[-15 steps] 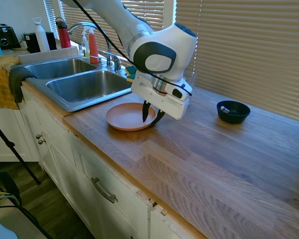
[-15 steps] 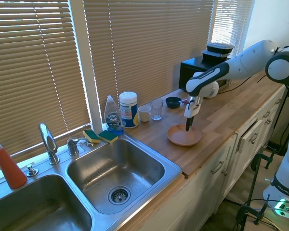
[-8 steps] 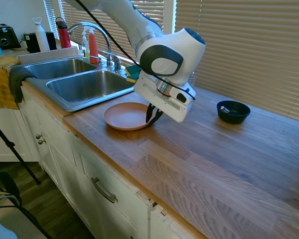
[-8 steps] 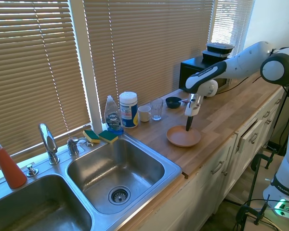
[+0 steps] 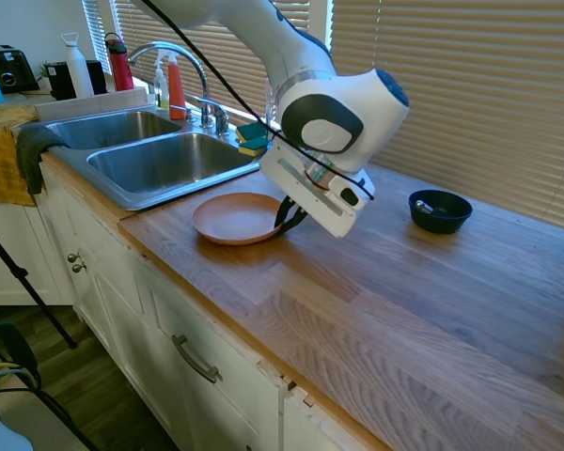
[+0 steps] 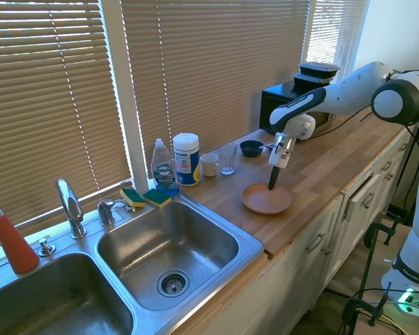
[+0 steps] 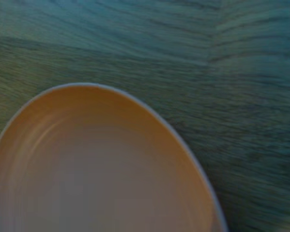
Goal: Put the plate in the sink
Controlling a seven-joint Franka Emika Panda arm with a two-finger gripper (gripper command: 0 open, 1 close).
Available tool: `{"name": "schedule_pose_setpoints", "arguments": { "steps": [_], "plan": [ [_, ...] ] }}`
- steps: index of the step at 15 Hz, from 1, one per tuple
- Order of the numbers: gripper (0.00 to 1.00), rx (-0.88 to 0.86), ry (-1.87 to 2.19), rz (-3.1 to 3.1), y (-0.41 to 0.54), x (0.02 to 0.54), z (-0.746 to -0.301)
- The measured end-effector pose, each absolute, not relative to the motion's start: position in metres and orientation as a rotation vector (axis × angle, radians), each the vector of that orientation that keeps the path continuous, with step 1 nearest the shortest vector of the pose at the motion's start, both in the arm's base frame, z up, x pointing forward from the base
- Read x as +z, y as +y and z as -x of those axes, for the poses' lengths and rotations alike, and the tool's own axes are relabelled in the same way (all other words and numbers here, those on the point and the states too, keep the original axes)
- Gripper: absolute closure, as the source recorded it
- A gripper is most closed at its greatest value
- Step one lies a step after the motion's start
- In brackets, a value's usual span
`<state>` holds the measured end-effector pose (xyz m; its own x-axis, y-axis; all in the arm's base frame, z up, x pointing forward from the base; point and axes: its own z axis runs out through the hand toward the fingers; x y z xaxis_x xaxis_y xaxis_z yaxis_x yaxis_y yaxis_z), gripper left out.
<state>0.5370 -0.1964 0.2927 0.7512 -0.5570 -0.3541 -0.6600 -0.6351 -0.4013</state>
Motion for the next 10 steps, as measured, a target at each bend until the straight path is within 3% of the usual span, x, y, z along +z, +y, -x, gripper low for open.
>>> {"name": "schedule_pose_setpoints", "arguments": {
  "steps": [10],
  "plan": [
    [1.0, 0.274, 0.952, 2.383, -0.111, 0.364, -0.556]
  ]
}}
